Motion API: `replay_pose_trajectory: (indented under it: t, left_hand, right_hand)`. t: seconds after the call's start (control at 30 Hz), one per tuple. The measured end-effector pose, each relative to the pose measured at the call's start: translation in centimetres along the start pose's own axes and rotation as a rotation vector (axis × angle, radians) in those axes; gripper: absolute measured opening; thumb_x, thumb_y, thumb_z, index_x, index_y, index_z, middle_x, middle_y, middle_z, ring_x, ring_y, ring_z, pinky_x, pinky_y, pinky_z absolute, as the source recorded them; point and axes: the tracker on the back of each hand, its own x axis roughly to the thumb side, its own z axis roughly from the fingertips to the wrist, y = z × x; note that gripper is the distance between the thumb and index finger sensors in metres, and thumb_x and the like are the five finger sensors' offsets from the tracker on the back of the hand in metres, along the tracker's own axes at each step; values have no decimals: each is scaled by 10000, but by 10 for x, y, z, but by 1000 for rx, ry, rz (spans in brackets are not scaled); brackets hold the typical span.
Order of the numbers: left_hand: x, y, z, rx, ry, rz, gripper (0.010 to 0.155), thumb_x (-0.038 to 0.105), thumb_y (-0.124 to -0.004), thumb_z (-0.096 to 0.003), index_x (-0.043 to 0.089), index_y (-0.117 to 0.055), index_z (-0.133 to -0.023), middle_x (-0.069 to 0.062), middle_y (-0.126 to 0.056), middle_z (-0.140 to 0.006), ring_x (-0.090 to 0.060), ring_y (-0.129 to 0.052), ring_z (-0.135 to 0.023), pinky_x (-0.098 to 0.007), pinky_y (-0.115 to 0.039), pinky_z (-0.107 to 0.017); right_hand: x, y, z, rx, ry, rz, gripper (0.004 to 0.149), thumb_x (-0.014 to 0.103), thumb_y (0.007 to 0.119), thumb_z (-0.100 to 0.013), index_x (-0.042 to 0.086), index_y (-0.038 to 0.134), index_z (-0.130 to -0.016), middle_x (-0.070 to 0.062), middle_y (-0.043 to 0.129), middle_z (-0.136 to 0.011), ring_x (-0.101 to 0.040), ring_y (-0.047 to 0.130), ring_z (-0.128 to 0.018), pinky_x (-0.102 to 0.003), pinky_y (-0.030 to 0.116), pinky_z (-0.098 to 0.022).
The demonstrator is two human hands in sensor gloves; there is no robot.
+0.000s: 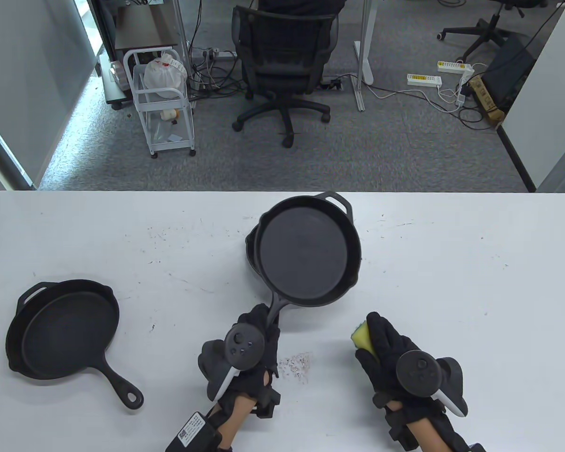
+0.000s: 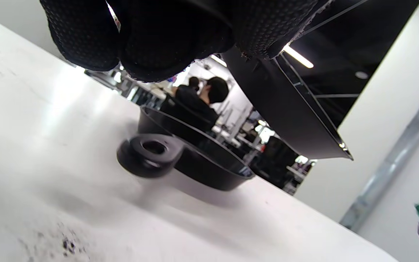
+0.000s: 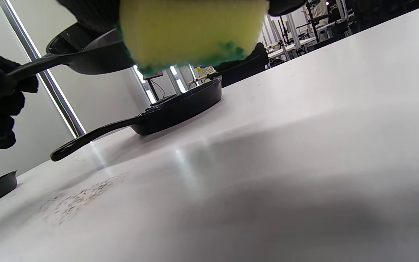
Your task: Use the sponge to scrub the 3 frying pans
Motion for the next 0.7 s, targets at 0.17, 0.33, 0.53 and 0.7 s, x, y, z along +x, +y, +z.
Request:
replay_pose_trajectory:
  t: [0.17, 0.33, 0.53, 0.7]
  left_hand:
    - [-2, -11, 4, 37, -28, -23, 631, 369, -817, -469, 124, -675, -1033, -63, -869, -800, -245, -967, -571, -594, -807, -614]
    - [-2, -12, 16, 38, -62, 8, 628, 365, -834, -459, 130, -697, -1024, -64, -882, -793, -253, -973, -567, -596, -806, -614]
    - [3, -10, 22, 29, -122, 29, 625, 345, -852, -438, 153, -720, -1018, -54, -895, -805, -267, -977, -590, -599, -794, -624]
    - [12, -8, 27, 1, -192, 68, 622, 339, -855, -434, 156, -736, -1017, -57, -907, -803, -268, -984, -583, -594, -799, -623]
  right_hand:
    - [-2, -3, 1, -41, -1, -19, 721, 531, 746, -491, 335, 402, -1093, -77, 592, -1120, -332, 804, -865, -584, 582, -709]
    - [9, -9, 6, -107, -67, 43, 721, 531, 762, -485, 352, 412, -1089, -54, 599, -1121, -317, 800, -867, -576, 582, -713]
    - [48, -20, -4, -184, -112, 359, 693, 498, 809, -474, 406, 474, -1073, 10, 624, -1128, -288, 746, -925, -573, 532, -746]
    - [81, -26, -25, -138, -97, 653, 692, 463, 829, -471, 427, 481, -1067, 49, 609, -1138, -279, 693, -969, -571, 505, -761]
